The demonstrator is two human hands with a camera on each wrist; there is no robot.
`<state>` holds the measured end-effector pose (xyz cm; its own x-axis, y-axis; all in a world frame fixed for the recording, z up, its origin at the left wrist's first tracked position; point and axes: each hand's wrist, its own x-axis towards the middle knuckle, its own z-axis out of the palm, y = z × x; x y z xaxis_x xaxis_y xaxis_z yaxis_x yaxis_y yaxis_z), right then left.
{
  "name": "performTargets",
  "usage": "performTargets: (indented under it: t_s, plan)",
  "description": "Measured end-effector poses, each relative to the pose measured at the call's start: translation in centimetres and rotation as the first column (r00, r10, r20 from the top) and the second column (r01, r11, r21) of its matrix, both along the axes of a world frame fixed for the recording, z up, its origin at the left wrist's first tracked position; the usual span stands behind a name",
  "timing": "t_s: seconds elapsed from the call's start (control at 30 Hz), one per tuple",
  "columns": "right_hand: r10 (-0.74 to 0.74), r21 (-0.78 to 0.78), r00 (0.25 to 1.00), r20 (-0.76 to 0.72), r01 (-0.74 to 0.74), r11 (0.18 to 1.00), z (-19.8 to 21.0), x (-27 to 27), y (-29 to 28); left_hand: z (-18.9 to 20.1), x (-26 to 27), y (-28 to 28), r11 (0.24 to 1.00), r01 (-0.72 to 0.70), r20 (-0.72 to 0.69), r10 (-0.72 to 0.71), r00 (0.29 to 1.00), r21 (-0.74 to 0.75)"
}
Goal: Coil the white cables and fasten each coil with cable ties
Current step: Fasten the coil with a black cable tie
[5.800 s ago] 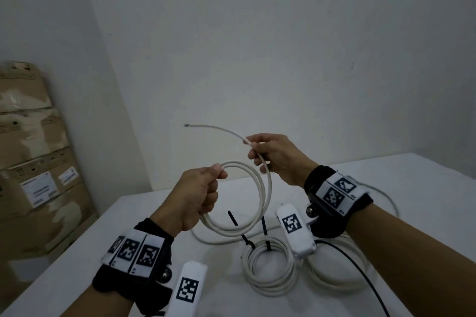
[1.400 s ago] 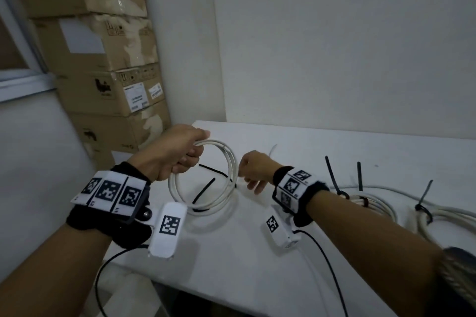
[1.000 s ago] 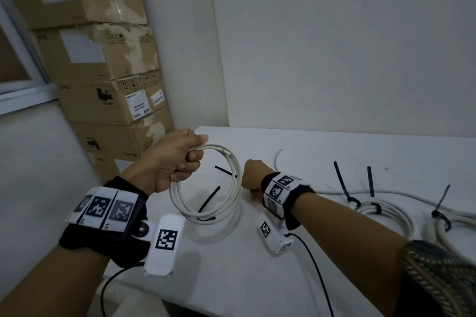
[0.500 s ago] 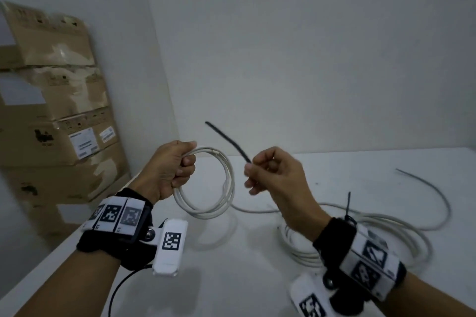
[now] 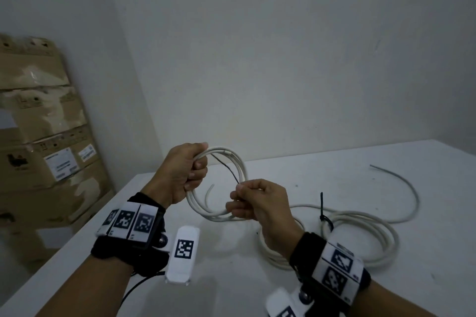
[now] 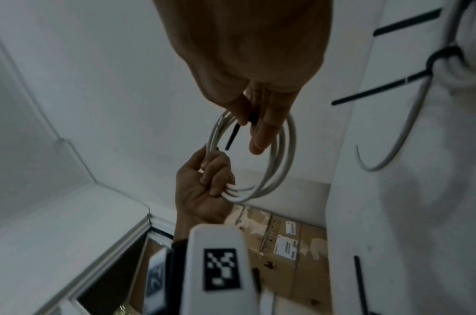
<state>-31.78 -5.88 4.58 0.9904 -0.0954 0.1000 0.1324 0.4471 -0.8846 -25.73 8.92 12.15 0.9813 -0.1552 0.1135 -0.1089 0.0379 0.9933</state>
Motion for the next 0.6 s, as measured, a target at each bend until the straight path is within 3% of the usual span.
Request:
performTargets:
  t_s: [0.2, 0.47, 0.6]
  plan:
    - [0.162, 0.236, 0.982, -0.096, -0.136, 0.962, 1.5, 1.3, 0.6, -0.8, -0.9, -1.1, 0.997, -0.004, 0.002, 0.004, 1.000, 0.075]
    - [0.190, 0.091, 0.981, -0.049, -0.185, 0.979, 0.8, 1.3, 0.5, -1.6, -0.4, -1.0, 0.991, 0.017, -0.015, -0.015, 1.000, 0.130]
    - [0.121, 0.027, 0.989, 0.087, -0.124, 0.992, 0.4, 0.6, 0.0, -2.1, -0.2, -1.4, 0.985, -0.028, 0.022, 0.024, 0.999, 0.171]
